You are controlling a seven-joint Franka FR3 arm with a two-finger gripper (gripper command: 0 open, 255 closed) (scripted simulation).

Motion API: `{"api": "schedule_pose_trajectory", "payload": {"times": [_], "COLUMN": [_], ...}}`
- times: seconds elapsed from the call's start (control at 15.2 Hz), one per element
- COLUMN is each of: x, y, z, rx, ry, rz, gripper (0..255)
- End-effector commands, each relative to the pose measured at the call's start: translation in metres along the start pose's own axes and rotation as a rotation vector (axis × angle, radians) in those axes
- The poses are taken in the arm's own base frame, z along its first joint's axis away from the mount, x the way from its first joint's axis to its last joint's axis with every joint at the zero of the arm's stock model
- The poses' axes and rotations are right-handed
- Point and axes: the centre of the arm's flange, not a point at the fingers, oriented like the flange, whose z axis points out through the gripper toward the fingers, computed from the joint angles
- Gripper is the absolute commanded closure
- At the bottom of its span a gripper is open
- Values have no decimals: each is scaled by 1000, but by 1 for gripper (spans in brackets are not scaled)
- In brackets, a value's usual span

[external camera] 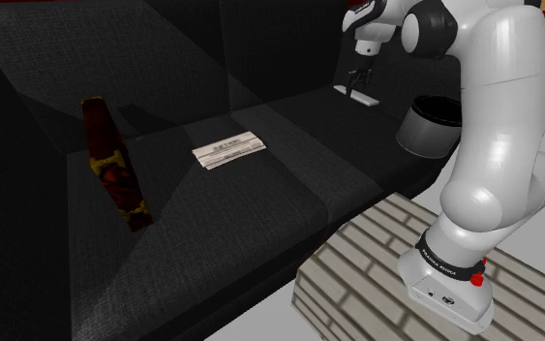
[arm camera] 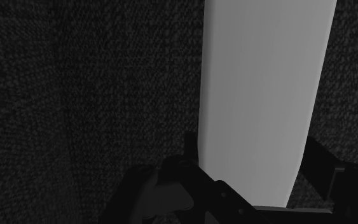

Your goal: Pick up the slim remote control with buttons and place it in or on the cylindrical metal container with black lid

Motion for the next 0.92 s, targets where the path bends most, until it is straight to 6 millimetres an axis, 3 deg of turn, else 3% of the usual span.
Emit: {"api": "schedule_pose_trajectory", "payload": {"times": [0.0,0.86], "x": [0,0], "y": [-1,-6], "z": [-11,-80], "rx": [0,0], "ry": [0,0], "rz": [0,0], "gripper": [255,255]}}
